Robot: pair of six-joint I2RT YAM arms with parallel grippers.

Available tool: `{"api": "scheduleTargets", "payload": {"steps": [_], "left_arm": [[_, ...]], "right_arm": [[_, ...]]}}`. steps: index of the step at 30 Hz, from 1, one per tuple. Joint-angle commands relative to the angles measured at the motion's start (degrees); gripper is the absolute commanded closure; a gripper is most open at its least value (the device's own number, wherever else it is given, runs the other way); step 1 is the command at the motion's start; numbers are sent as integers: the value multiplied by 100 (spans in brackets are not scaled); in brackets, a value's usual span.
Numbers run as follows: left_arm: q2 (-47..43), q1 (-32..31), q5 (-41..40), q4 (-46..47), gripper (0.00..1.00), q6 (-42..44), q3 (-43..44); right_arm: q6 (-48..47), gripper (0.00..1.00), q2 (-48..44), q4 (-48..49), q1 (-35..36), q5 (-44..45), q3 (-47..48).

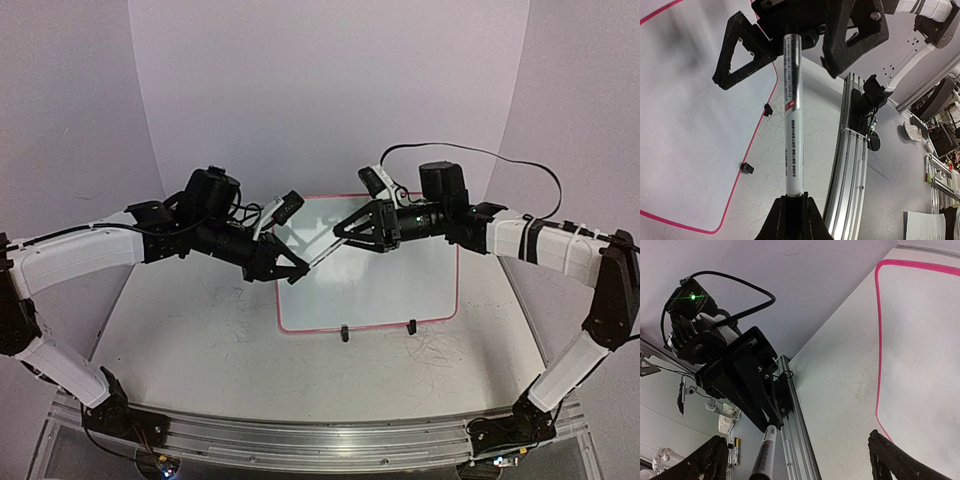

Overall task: Write a sentence on the whiteboard
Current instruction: Pass from the left arm to the right

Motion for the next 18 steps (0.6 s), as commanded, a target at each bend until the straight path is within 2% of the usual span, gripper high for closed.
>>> {"api": "scheduleTargets", "payload": {"steps": [1,5,10,18], "left_arm": [[200,-74,136,-247,100,236,251],[251,-128,122,-339,100,269,299],[254,-167,58,-361,100,269,320],[363,-209,65,-441,100,269,452]], "right_arm": [[-275,2,-353,5,-120,-191,-99],[-310,5,-278,-11,-166,-329,-97],[-337,15,-19,-61,-160,-823,-121],[-517,28,244,-284,34,-986,16]]}}
